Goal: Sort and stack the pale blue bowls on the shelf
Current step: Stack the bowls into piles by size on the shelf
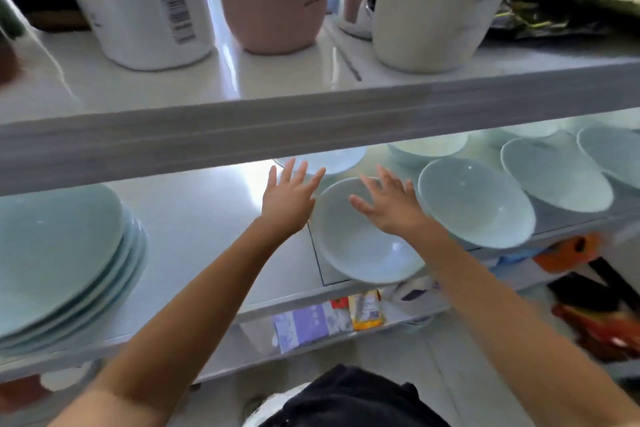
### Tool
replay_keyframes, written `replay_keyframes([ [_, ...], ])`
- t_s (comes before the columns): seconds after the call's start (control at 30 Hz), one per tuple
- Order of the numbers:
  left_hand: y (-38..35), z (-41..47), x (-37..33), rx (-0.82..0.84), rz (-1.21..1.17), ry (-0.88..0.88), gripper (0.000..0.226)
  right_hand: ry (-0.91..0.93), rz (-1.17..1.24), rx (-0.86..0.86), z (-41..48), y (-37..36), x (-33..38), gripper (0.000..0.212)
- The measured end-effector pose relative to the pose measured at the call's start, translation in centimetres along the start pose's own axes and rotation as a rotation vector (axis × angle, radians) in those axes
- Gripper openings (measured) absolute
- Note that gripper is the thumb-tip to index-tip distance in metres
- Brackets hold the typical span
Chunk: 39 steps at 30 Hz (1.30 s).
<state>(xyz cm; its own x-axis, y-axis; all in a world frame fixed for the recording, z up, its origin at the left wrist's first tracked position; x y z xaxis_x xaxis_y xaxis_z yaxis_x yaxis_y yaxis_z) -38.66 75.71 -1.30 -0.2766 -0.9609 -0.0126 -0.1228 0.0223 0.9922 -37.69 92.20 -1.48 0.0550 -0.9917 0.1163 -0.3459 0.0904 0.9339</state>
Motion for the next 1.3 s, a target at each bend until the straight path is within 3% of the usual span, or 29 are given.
replay_keyframes([
  [0.13,0.7,2.7,-0.8,-0.087,-0.058,0.076,0.045,0.083,0.018,0.038,1.9,0.9,-1.4,0.064],
  [0.2,1.0,3.2,-0.3,-0.141,-0.148,0.119,0.039,0.133,0.151,0.05,2.9,1.7,-1.1,0.063],
  [0.37,-0.2,1.7,4.7,-0.366,-0.98,0.546,0.046,0.167,0.619,0.162,5.1,2.4,0.2,0.066],
  [0.47,-2.1,1.5,4.6,-0.208,-1.562,0.589,0.048,0.167,0.721,0.208,6.2,2.4,0.6,0.062],
  [0.5,-2.3,1.6,4.2,-0.146,-1.659,0.576,0.045,0.164,0.718,0.212,6.4,2.4,0.6,0.059],
  [0.6,-2.1,2.0,4.0,-0.055,-1.702,0.579,0.029,0.149,0.653,0.252,6.7,2.7,0.6,0.055],
  [0.7,-2.3,2.5,3.6,0.037,-1.697,0.563,0.042,0.194,0.567,0.242,7.3,2.9,1.0,0.057],
  [0.8,-1.1,3.2,3.9,-0.063,-1.533,0.529,0.029,0.211,0.515,0.251,7.2,2.7,1.2,0.047],
  [0.87,-1.0,3.5,4.3,-0.132,-1.503,0.596,0.028,0.218,0.511,0.224,7.3,2.7,1.0,0.041],
  [1.07,-0.9,3.2,4.6,-0.207,-1.624,0.754,0.021,0.213,0.486,0.201,7.7,3.0,0.6,0.039],
  [1.3,1.5,1.2,5.3,-0.282,-1.646,0.724,0.025,0.207,0.613,0.105,7.5,4.5,0.6,0.041],
])
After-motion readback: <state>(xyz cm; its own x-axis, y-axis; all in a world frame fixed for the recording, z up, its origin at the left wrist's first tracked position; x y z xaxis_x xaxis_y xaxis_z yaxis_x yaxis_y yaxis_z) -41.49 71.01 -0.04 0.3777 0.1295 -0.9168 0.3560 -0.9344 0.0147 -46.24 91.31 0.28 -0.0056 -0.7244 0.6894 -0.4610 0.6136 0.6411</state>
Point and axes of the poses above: each hand's wrist, its own z-axis towards the middle knuckle, its own y-axis out of the back of the hand, x = y × z, the point moved 8 cm from there along z, towards the middle knuckle, and after that the axes turned 7 degrees about x, right-handed, at the moved point
